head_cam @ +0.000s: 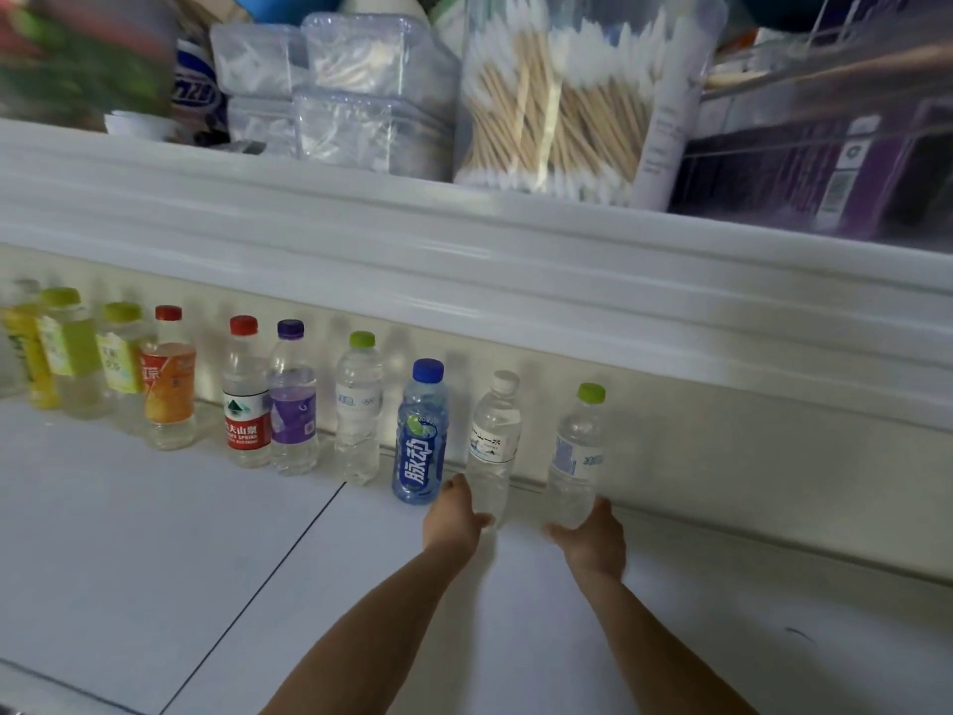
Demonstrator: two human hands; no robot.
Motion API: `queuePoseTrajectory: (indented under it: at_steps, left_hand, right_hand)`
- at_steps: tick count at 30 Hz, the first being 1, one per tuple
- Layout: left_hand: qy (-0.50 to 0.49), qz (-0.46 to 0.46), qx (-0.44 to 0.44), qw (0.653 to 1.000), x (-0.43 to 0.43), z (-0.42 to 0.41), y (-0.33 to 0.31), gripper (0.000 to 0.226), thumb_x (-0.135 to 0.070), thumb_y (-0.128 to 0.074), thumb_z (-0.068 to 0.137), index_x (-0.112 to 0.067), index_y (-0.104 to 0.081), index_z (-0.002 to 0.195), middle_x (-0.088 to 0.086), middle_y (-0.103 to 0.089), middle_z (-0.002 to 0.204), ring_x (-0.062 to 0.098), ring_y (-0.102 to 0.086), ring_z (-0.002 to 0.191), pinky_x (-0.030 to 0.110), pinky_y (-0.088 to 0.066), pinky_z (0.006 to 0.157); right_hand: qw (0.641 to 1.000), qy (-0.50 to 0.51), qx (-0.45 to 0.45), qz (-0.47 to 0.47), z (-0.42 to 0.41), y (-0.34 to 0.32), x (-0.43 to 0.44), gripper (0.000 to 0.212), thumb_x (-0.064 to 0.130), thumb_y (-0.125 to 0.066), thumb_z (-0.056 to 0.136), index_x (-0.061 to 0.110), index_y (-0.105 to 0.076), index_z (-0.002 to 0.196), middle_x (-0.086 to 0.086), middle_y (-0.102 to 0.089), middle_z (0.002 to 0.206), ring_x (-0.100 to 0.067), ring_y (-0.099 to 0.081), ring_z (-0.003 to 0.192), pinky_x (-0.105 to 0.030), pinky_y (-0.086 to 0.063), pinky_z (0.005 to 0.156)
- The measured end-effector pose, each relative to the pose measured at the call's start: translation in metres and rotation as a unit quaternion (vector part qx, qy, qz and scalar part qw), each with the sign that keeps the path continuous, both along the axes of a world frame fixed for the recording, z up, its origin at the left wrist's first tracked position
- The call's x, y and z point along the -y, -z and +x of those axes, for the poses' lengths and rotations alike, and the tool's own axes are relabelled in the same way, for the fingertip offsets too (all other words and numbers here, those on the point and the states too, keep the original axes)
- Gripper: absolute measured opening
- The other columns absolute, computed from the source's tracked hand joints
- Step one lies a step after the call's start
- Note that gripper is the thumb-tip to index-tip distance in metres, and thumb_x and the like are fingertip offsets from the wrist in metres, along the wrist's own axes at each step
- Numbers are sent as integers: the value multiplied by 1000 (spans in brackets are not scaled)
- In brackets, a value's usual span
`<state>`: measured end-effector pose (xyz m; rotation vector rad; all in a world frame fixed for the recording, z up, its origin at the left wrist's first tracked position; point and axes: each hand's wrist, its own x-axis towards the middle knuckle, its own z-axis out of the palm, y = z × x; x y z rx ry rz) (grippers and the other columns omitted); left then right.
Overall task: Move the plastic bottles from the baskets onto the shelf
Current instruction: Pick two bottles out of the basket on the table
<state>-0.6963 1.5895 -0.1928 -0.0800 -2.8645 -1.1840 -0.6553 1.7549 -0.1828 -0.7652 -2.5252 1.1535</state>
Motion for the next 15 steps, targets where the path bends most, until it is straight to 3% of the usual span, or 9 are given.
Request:
queuePoseTrajectory:
  at_steps: [6,10,13,15]
  left_hand:
    - [-2,-20,5,1000,-7,-17,-3,58,-27,-68,87,-8,-40,135,10,-52,134,24,-53,122,33,-44,100]
    - [-4,-50,5,999,-9,-20,-6,62,-29,-67,89,-6,-36,138,11,-49,137,25,-51,125,33,-43,100]
    - [-5,-64,-12,998,-8,-12,-3,65,-34,-65,89,-7,-33,138,11,-48,138,25,-50,125,33,-43,99]
    - [-4,-65,-46,997,-3,-3,4,62,-37,-63,90,-9,-32,136,10,-48,136,25,-51,123,34,-45,95]
  right_hand:
    - [1000,-5,3,11,-18,-4,1,69,26,-82,74,2,-45,125,-18,-57,129,-34,-57,117,-39,-49,89]
    - [999,-22,19,25,-20,-8,1,81,32,-82,74,0,-37,133,-18,-51,133,-35,-55,120,-39,-49,92]
    - [998,-17,-51,14,-10,-5,-3,71,31,-83,73,0,-39,121,-17,-51,122,-38,-59,108,-43,-51,85]
    - [989,-40,-113,83,0,2,-11,58,29,-81,75,3,-43,111,-12,-48,114,-36,-60,99,-44,-53,75]
